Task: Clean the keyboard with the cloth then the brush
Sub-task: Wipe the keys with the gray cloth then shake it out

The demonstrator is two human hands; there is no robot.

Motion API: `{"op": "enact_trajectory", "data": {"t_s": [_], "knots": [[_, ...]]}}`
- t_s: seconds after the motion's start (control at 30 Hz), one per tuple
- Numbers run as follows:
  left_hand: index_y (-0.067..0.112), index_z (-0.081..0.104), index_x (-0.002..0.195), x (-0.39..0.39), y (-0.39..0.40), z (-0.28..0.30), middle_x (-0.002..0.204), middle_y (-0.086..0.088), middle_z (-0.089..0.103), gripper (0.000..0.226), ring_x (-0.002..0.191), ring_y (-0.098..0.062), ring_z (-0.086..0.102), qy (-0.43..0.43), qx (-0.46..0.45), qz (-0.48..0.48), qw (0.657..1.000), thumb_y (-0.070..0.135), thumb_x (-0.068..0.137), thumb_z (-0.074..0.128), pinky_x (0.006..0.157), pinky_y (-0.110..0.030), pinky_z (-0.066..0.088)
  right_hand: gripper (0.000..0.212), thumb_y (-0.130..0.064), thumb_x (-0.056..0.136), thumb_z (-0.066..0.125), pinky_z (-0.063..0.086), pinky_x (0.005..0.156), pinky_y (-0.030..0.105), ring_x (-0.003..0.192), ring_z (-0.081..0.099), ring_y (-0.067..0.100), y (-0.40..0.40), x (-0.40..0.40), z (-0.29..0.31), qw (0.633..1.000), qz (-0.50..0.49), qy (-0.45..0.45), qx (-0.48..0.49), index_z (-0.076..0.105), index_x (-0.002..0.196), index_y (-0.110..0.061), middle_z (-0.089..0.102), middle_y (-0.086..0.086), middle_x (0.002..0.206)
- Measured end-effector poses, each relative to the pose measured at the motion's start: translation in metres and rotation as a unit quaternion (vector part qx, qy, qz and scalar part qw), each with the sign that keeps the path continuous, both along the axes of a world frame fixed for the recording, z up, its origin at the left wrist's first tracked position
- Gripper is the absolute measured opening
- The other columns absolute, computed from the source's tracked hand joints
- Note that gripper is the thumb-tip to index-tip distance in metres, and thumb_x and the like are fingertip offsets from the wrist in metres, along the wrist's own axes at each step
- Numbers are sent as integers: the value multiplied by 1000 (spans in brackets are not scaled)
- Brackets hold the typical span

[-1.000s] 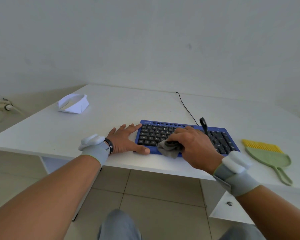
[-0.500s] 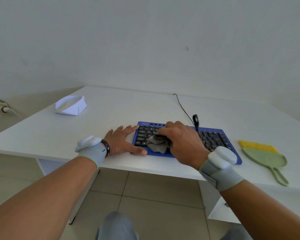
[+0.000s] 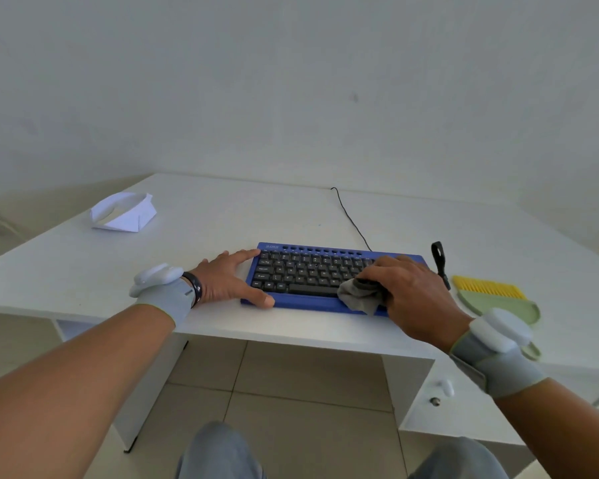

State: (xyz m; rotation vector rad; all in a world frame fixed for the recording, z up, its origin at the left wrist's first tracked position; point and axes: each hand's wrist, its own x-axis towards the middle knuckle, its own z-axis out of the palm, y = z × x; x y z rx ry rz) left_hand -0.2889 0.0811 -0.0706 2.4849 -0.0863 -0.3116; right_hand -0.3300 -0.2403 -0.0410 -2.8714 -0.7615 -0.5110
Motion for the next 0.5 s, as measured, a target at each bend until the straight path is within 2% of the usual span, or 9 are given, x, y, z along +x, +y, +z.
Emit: {"op": "enact_trajectory", "data": {"t_s": [0.03, 0.1, 0.17, 0.3, 0.4, 0.5], "knots": [[42, 23, 152, 0, -3, 5, 161, 0, 24, 140, 148, -21, 19, 7, -13, 2, 1000, 74, 30, 84, 121, -47, 18, 44, -3, 87, 53, 42, 82, 33, 98, 50, 19, 1, 0, 3, 1000, 3, -6, 0, 60, 122, -29, 60, -6, 111], [32, 21, 155, 1, -16, 16, 165, 2, 11, 141, 151, -18, 8, -7, 8, -7, 1000, 65, 35, 86, 122, -47, 14, 44, -2, 86, 54, 41, 77, 33, 93, 49, 19, 6, 4, 7, 1000, 11, -27, 0, 59, 122, -28, 59, -5, 107], [29, 14, 157, 2, -36, 28, 165, 9, -4, 143, 152, -15, -8, -35, 57, -37, 997, 70, 38, 81, 122, -51, 4, 45, 0, 84, 54, 40, 74, 34, 91, 49, 21, 15, 8, 9, 999, 28, -41, 3, 60, 119, -27, 59, -4, 104], [26, 10, 158, 12, -77, 38, 166, 7, -4, 143, 151, -15, -12, -50, 126, -110, 985, 73, 43, 81, 122, -50, -1, 42, 0, 83, 55, 43, 76, 39, 92, 49, 22, 29, 13, 6, 997, 64, -33, -1, 62, 116, -26, 59, -2, 103], [24, 12, 158, 16, -92, 38, 166, 4, 5, 133, 152, -16, -1, -41, 143, -135, 980, 63, 55, 87, 123, -46, 5, 40, -5, 86, 54, 41, 79, 36, 95, 48, 21, 22, 14, -3, 998, 58, -24, -12, 62, 117, -29, 59, -5, 107], [24, 18, 156, 19, -97, 33, 162, 3, 25, 129, 147, -21, 25, -32, 127, -126, 983, 63, 55, 87, 121, -43, 19, 43, -1, 85, 53, 38, 77, 33, 94, 47, 20, 3, 12, -10, 999, 39, -19, 1, 63, 116, -29, 60, -7, 107]]}}
